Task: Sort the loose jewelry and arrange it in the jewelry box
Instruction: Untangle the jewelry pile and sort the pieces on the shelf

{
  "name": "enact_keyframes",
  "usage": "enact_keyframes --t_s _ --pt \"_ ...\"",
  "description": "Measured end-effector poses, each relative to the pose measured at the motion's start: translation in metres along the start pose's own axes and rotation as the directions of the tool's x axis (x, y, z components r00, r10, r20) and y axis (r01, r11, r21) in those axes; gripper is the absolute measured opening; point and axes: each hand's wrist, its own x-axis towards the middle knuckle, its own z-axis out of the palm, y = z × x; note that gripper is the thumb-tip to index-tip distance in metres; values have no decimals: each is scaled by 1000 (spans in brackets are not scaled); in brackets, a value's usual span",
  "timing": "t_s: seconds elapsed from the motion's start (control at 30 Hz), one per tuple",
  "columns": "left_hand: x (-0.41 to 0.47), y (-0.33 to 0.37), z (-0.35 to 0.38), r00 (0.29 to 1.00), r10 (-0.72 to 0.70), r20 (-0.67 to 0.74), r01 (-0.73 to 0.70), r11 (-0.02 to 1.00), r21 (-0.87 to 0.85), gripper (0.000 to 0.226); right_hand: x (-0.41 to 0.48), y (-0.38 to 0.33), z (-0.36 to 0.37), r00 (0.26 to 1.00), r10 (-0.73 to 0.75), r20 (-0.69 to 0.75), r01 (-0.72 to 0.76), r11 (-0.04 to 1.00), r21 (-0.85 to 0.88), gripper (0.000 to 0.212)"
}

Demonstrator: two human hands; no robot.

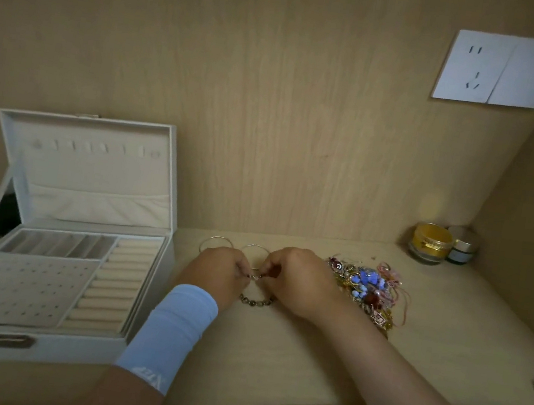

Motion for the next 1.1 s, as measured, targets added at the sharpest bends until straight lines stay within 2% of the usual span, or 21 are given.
enact_keyframes --t_s 0.1,0.17,0.27,0.33,0.4,0.5,0.63,0.8,0.97,1.1 --pt "7 -3 4 999 33 7 -34 999 38 11 2 3 0 999 -32 -19 30 993 -115 17" --pt "10 -6 7 998 55 -19 -54 997 60 11 4 5 -1 999 -41 -14 39 992 -121 22" --pt "12 -11 10 986 155 -62 -146 980 138 24 5 11 -10 1000 -27 0 27 995 -92 24" --pt "10 -11 11 972 232 -19 -225 958 179 36 5 22 -31 999 2 -39 -5 997 -74 18" --pt "9 -9 14 966 248 76 -258 945 202 51 3 38 -59 997 54 -55 -58 995 -85 16" --pt "14 -8 18 961 233 151 -267 924 273 67 -2 62 -88 990 138 26 -134 983 -128 14" --pt "20 -4 22 965 233 117 -259 911 321 67 -6 72 -87 973 185 138 -164 975 -153 13" --pt "19 18 26 945 326 -21 -311 916 253 60 -1 69 -74 976 167 141 -118 946 -303 16" --pt "25 56 37 916 402 0 -401 915 52 30 2 70 -64 984 169 55 -128 886 -445 16" --pt "32 73 57 917 397 38 -399 916 39 35 -1 70 -71 981 172 90 -124 911 -394 12"
